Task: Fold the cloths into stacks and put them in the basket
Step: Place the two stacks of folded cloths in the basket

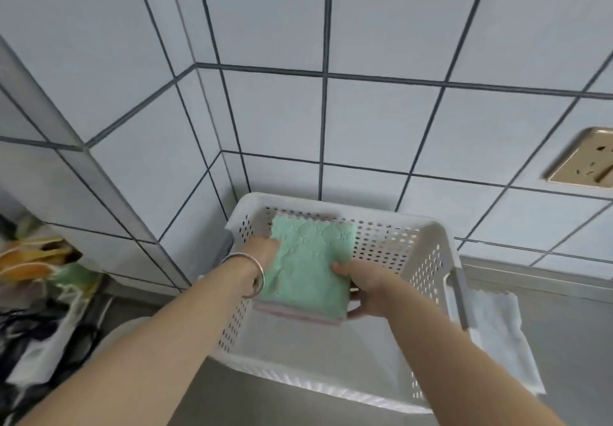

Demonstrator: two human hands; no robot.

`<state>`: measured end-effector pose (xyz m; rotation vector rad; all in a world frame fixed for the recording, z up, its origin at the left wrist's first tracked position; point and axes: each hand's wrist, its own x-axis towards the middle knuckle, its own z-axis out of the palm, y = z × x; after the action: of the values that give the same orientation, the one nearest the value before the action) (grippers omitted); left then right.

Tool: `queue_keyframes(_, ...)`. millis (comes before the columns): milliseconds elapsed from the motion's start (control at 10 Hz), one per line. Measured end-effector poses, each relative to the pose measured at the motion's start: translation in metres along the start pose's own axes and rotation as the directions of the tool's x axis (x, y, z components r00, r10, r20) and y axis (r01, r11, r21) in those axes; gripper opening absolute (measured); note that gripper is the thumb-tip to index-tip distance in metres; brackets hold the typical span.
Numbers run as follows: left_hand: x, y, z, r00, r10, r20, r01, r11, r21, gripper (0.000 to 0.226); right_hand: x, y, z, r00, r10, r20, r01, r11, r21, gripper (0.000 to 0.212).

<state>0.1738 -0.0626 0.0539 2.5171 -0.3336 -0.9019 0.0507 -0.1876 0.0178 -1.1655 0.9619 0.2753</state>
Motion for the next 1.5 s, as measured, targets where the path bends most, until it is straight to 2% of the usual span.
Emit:
queue_keyframes(100,0.034,-0.010,0.011,0.988,-0.131,0.084,0.122,0.986,0.110,0.034,0.039,0.006,0.010,0.984,0.173,0.038,-0.170,0.982,-0.079,0.038)
queue_keyframes(200,0.055,-0.012,0.026,0.976,-0.202,0.086,0.190,0.974,0.127,0.041,0.067,0.014,0.018,0.961,0.273,0.048,-0.272,0.962,-0.023,0.043)
queue_keyframes(300,0.072,-0.014,0.033,0.974,-0.192,0.117,0.162,0.960,0.227,0.041,0.090,0.016,0.023,0.950,0.311,0.014,-0.311,0.950,-0.003,0.045)
queue_keyframes(500,0.094,-0.030,0.055,0.967,-0.254,0.025,0.240,0.936,0.257,0.050,0.112,0.011,0.035,0.927,0.374,-0.043,-0.376,0.923,-0.084,0.052)
queue_keyframes(600,0.092,-0.031,0.056,0.965,-0.261,0.041,0.239,0.930,0.280,0.050,0.114,0.013,0.036,0.926,0.373,-0.058,-0.377,0.921,-0.099,0.051)
queue_keyframes(700,0.084,-0.025,0.055,0.969,-0.239,0.054,0.217,0.939,0.266,0.052,0.113,0.015,0.036,0.928,0.366,-0.062,-0.371,0.921,-0.119,0.050)
queue_keyframes(800,0.067,-0.019,0.063,0.974,-0.227,-0.007,0.220,0.937,0.271,0.068,0.110,0.012,0.043,0.929,0.365,-0.063,-0.370,0.916,-0.153,0.052)
queue_keyframes(900,0.050,-0.025,0.071,0.996,0.069,-0.053,-0.034,0.872,0.489,0.068,0.105,0.008,0.048,0.940,0.335,-0.065,-0.341,0.912,-0.228,0.050)
queue_keyframes(1000,0.052,-0.038,0.070,0.964,0.254,0.074,-0.233,0.682,0.693,0.064,0.095,0.002,0.051,0.974,0.091,-0.209,-0.213,0.695,-0.687,0.047)
queue_keyframes(1100,0.068,-0.044,0.068,0.962,0.196,0.192,-0.270,0.566,0.779,0.070,0.084,-0.005,0.053,0.879,-0.448,-0.165,-0.026,0.300,-0.954,0.052)
queue_keyframes(1200,0.076,-0.042,0.070,0.954,0.179,0.241,-0.299,0.504,0.811,0.082,0.079,0.002,0.052,0.835,-0.512,0.203,0.227,-0.017,-0.974,0.061)
queue_keyframes(1300,0.087,-0.045,0.074,0.956,0.145,0.256,-0.294,0.449,0.844,0.100,0.093,0.021,0.043,0.867,-0.439,0.237,0.210,-0.110,-0.971,0.082)
queue_keyframes(1400,0.099,-0.051,0.075,0.952,0.090,0.292,-0.299,0.478,0.826,0.109,0.107,0.034,0.036,0.915,-0.351,0.198,0.232,0.056,-0.971,0.088)
queue_keyframes(1500,0.103,-0.052,0.066,0.943,0.075,0.324,-0.315,0.517,0.796,0.111,0.112,0.034,0.031,0.933,-0.298,0.204,0.237,0.079,-0.968,0.090)
